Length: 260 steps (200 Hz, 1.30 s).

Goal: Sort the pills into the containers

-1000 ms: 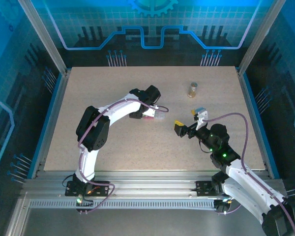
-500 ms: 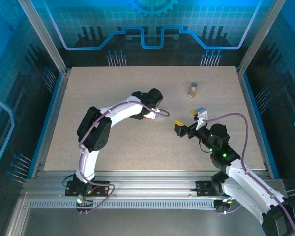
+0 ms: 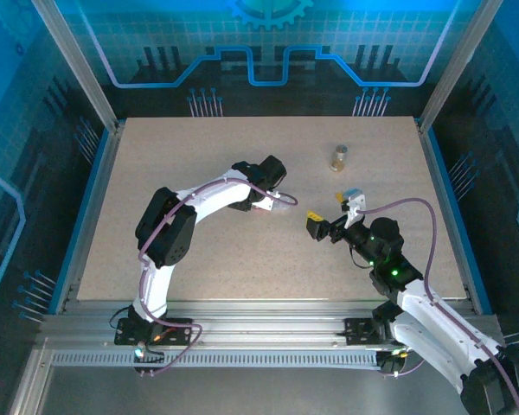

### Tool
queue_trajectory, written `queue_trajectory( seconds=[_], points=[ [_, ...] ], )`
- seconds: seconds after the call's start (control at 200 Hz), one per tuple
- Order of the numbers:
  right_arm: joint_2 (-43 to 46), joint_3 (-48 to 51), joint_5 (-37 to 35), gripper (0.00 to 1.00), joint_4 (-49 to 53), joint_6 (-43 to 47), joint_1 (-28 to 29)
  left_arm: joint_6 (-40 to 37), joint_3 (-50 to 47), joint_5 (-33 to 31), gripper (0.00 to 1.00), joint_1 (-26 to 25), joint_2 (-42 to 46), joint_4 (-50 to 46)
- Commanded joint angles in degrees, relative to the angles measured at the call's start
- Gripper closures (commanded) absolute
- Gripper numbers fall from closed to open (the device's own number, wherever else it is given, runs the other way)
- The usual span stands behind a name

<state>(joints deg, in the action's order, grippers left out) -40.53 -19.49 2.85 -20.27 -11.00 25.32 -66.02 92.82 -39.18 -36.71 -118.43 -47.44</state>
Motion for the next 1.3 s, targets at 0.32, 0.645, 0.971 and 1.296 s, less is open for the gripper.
queue_trajectory(
  seconds=[0.32,0.645,0.971,1.296],
  points=[
    [-1.28,0.67,0.49,0.00,-2.78,-0.79,-0.81,7.53,1.17,7.40,1.00,2.85,2.33,-1.95],
    [-2.17,0.79,0.47,0.00,-3.28,-0.71,-0.82,11.89,-2.25,13.97,1.00,4.44,4.16,0.25],
    [-2.78,0.81,0.40,0.00,-3.31,-0.51,-0.80,16.69,-8.13,19.79,1.00,5.75,7.73,6.03],
    [-4.94,0.76,0.47,0.00,-4.07,-0.20,-0.80,21.19,-14.83,25.77,1.00,7.24,12.38,13.82]
  ],
)
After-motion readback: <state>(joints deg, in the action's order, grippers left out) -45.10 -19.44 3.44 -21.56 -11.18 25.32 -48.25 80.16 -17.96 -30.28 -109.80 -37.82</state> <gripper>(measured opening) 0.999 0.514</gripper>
